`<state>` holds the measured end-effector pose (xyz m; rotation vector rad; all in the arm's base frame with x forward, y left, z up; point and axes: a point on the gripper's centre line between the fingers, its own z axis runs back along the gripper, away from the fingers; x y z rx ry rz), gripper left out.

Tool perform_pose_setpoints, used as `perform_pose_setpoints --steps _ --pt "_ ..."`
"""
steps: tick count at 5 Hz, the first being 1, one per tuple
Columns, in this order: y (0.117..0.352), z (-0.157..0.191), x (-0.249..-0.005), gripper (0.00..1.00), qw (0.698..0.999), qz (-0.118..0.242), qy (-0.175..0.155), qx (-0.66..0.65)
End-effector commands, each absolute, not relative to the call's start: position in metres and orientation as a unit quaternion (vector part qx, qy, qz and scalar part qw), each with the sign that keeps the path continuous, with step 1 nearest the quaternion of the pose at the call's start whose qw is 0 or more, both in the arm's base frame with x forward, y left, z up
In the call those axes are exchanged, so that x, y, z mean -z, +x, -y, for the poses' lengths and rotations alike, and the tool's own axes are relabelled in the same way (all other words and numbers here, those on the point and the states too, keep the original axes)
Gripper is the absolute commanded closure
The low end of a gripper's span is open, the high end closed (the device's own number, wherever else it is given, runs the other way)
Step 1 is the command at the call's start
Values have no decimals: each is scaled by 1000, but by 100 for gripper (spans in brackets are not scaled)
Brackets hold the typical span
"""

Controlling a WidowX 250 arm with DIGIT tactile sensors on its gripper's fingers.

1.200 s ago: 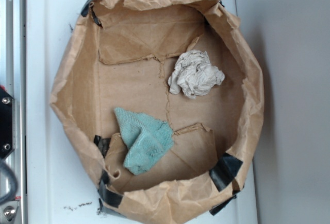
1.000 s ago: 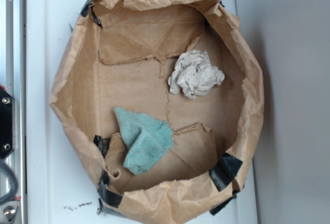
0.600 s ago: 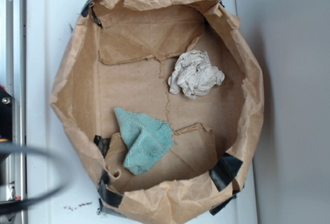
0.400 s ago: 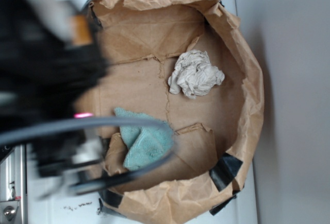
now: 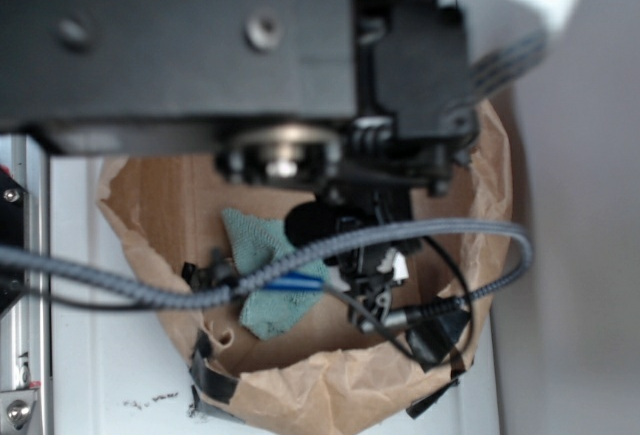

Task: Grab the blue cloth.

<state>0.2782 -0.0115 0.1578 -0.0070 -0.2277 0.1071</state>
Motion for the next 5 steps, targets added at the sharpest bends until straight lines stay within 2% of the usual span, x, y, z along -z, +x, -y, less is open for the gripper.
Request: perform_pose_setpoints --steps 1,2,3,4,5 --pt "272 15 -92 0 998 33 -40 -27" --pt "269 25 -72 0 995 -33 -95 15" --pt "270 33 -63 0 986 -72 -145 46" --pt "274 34 -52 0 983 -73 -153 67" --pt "253 47 -58 100 984 -79 -155 50"
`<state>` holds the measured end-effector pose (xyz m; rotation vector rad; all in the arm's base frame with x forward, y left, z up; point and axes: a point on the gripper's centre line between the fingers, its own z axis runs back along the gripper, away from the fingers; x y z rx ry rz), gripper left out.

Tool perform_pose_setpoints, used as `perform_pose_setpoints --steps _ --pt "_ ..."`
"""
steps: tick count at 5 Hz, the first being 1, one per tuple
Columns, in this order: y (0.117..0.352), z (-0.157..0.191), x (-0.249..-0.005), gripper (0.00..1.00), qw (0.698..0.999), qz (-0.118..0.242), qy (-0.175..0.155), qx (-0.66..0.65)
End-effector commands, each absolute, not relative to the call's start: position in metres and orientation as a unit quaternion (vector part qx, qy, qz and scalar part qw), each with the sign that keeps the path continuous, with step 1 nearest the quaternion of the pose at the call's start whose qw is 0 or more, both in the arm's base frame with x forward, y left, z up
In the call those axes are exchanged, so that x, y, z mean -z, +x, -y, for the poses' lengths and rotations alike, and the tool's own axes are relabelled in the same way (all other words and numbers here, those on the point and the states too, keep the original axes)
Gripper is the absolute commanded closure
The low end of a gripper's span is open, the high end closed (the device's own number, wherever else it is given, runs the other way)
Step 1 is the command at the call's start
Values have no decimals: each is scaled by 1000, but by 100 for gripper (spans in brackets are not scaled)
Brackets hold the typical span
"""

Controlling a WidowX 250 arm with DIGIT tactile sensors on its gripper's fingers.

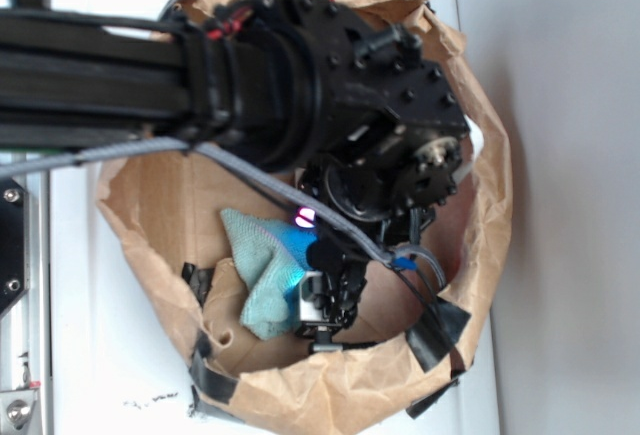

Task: Grab the blue cloth.

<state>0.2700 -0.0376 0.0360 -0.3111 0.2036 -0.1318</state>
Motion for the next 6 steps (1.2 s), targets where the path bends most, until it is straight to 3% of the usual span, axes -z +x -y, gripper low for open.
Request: perform_pose_setpoints --steps 1,2,3,4,5,6 --pt "252 51 -50 100 982 -88 -159 51" --pt "254 50 -48 100 983 -75 -163 46" --pt "260 40 -68 100 991 -5 -133 23" --pt "272 12 -118 100 986 107 -123 -14" --pt "259 -3 -168 100 978 158 -130 -41" --pt "237 -11 -213 100 972 186 -129 -63"
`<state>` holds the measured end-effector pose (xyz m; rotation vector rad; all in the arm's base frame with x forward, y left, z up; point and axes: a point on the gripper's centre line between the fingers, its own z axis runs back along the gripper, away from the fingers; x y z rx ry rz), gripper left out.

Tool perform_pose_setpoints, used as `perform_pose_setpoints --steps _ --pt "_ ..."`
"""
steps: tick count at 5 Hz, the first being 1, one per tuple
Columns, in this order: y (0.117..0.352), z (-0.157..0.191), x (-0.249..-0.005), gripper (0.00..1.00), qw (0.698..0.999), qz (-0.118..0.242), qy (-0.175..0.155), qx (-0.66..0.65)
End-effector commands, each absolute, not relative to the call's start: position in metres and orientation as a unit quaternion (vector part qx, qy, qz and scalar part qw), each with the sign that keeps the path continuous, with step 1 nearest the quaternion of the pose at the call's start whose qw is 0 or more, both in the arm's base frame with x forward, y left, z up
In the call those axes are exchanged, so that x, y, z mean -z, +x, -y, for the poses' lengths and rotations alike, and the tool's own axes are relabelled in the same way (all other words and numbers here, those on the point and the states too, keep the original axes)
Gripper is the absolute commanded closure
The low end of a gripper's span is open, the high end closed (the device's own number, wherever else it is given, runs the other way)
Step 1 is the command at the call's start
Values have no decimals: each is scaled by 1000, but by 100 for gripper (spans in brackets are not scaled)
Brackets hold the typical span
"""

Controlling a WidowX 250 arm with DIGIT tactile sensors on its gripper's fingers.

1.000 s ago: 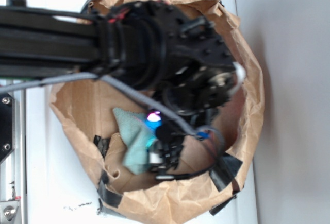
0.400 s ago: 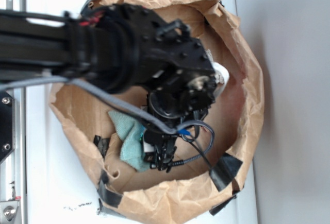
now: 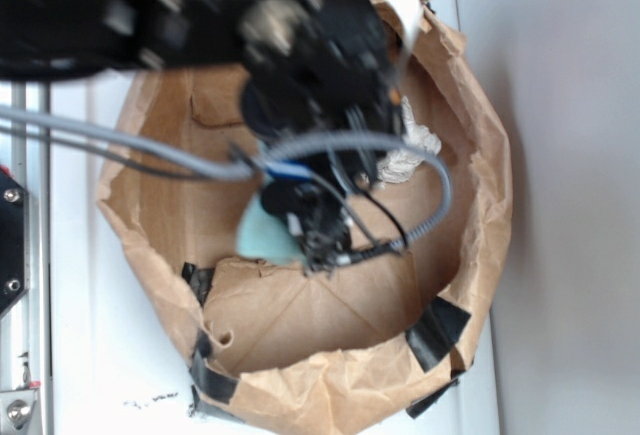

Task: Grab the blue cloth.

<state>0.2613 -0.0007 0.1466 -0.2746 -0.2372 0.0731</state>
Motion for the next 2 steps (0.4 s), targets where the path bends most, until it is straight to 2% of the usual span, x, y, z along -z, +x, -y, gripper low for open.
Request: perform_pose_setpoints --steps 1,2 --pt "214 -26 -252 100 961 201 -186 -43" --pt "206 -19 -274 97 965 214 -135 -61"
